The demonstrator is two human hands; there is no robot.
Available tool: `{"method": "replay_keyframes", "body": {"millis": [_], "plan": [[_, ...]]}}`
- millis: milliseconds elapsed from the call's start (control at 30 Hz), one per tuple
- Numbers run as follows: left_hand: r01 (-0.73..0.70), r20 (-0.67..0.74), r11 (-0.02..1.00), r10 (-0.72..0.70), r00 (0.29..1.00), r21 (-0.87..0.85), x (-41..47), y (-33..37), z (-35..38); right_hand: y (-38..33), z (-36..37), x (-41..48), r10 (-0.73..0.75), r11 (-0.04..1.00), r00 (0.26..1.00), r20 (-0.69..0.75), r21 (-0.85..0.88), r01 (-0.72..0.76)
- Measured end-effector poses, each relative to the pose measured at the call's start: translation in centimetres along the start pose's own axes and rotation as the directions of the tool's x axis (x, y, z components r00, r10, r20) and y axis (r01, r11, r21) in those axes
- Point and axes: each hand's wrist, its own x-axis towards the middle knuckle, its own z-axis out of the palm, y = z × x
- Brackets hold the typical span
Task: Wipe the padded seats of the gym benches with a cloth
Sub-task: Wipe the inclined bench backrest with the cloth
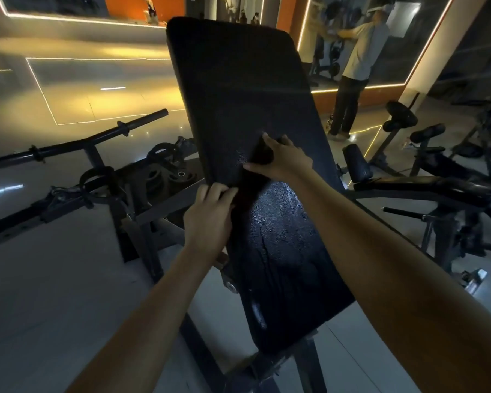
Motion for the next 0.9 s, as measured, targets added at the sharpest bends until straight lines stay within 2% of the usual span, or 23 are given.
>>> {"method": "replay_keyframes", "body": {"millis": [67, 133, 300, 433, 533, 667, 800, 900], "plan": [[0.027, -0.032, 0.999, -0.026, 0.999, 0.022, -1.3, 0.9, 0.0, 1.3, 1.0, -0.4, 0.077, 0.995, 0.997, -0.004, 0.056, -0.077], [0.016, -0.028, 1.0, -0.016, 0.999, 0.005, -4.3, 2.1, 0.4, 2.1, 1.6, -0.7, 0.07, 0.994, 0.997, -0.014, 0.086, -0.068], [-0.018, 0.095, 0.996, 0.026, 0.995, -0.092, -12.2, 4.4, 1.8, 2.6, 2.2, -0.6, 0.026, 0.991, 1.0, -0.016, 0.129, -0.024], [-0.021, 0.092, 0.999, 0.025, 0.995, -0.05, -9.4, 3.6, 1.1, 3.1, 3.1, -1.0, -0.018, 0.993, 1.0, -0.012, 0.114, 0.02], [0.101, 0.017, 0.995, -0.101, 0.995, -0.021, -3.5, 2.2, 0.3, 3.4, 2.7, -1.2, -0.053, 0.993, 0.999, 0.008, 0.105, 0.052], [0.133, -0.018, 0.991, -0.133, 0.991, 0.027, 0.5, 1.2, 0.0, 3.9, 2.4, -1.3, -0.092, 0.992, 0.996, 0.019, 0.082, 0.09], [0.163, -0.035, 0.987, -0.163, 0.986, -0.002, -3.0, 2.9, 0.6, 4.8, 2.9, -1.4, -0.135, 0.989, 0.991, -0.003, 0.061, 0.135], [0.1, 0.018, 0.995, -0.1, 0.995, -0.02, -8.6, 4.7, 1.0, 5.3, 3.7, -1.5, -0.161, 0.986, 0.987, 0.001, 0.044, 0.161]]}}
